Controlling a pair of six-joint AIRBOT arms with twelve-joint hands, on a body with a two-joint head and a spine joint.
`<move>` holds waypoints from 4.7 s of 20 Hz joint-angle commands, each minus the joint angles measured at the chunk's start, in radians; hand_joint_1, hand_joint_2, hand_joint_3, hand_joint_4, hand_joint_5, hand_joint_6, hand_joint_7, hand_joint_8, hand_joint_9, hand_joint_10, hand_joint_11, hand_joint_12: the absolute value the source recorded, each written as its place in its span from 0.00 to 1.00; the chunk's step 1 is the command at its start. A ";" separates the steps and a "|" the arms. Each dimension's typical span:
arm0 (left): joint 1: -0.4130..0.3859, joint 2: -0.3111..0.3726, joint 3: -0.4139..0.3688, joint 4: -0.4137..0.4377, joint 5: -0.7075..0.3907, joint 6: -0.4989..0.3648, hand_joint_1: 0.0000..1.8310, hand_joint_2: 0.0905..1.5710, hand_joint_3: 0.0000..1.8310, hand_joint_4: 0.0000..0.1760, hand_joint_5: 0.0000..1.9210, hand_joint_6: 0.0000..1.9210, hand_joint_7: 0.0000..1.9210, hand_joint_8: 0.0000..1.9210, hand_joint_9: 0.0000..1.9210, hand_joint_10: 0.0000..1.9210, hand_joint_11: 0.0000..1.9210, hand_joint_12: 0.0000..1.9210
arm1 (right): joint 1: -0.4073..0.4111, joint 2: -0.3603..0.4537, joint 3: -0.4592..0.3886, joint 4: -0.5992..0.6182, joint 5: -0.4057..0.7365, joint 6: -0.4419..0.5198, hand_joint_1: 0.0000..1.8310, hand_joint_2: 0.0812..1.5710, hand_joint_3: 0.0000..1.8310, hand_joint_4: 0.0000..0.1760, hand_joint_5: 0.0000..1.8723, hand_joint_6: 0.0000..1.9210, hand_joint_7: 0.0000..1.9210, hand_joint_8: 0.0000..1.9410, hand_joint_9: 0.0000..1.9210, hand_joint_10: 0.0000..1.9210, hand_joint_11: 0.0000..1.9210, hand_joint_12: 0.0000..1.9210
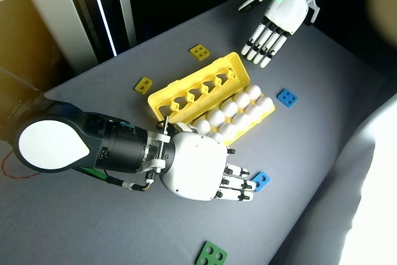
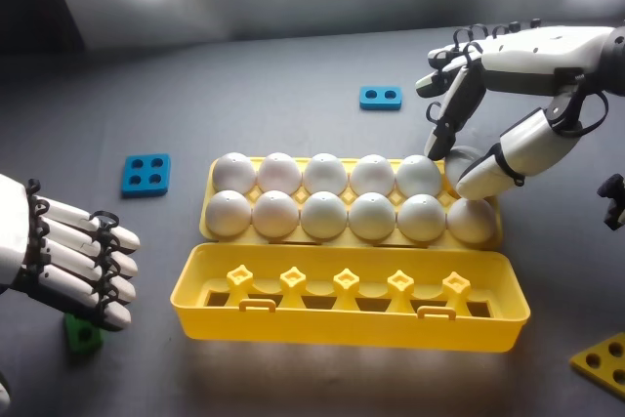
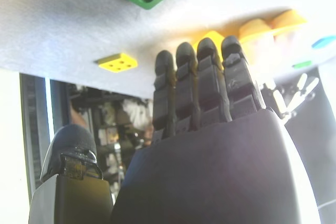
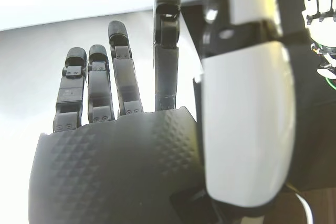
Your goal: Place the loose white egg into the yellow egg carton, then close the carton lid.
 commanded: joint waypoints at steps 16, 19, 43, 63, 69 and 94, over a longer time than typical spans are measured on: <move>0.002 0.016 -0.007 -0.052 -0.051 -0.009 0.00 0.70 0.00 0.00 0.17 0.00 0.14 0.00 0.08 0.00 0.00 0.09 | 0.122 0.048 0.000 -0.071 0.080 -0.011 0.45 0.51 0.00 1.00 0.36 0.00 0.08 0.00 0.00 0.00 0.00 0.00; 0.021 0.015 -0.034 -0.052 -0.024 0.010 0.00 0.70 0.00 0.00 0.16 0.00 0.13 0.00 0.07 0.00 0.00 0.06 | 0.129 0.157 -0.060 -0.230 0.122 -0.008 0.33 0.51 0.00 1.00 0.23 0.00 0.03 0.00 0.00 0.00 0.02 0.01; 0.028 0.010 -0.128 -0.100 0.104 -0.047 0.00 0.72 0.00 0.00 0.14 0.00 0.10 0.00 0.06 0.00 0.00 0.07 | -0.055 0.559 -0.317 -0.455 0.183 0.113 0.09 0.56 0.00 0.00 0.07 0.00 0.05 0.00 0.03 0.00 0.00 0.13; 0.045 -0.005 -0.211 -0.109 0.154 -0.036 0.00 0.71 0.00 0.00 0.13 0.00 0.09 0.00 0.06 0.00 0.00 0.08 | -0.058 0.567 -0.340 -0.455 0.183 0.110 0.11 0.60 0.00 0.00 0.09 0.00 0.06 0.00 0.05 0.00 0.00 0.14; 0.015 -0.010 -0.195 -0.140 0.156 -0.054 0.00 0.72 0.00 0.00 0.14 0.00 0.09 0.00 0.05 0.00 0.00 0.09 | -0.058 0.569 -0.341 -0.455 0.183 0.109 0.13 0.59 0.00 0.00 0.09 0.00 0.06 0.00 0.05 0.00 0.00 0.12; -0.071 -0.007 -0.042 -0.162 0.115 -0.092 0.00 0.72 0.00 0.00 0.14 0.00 0.11 0.00 0.07 0.00 0.00 0.12 | -0.059 0.573 -0.355 -0.460 0.187 0.088 0.16 0.57 0.00 0.00 0.10 0.00 0.08 0.00 0.06 0.00 0.00 0.19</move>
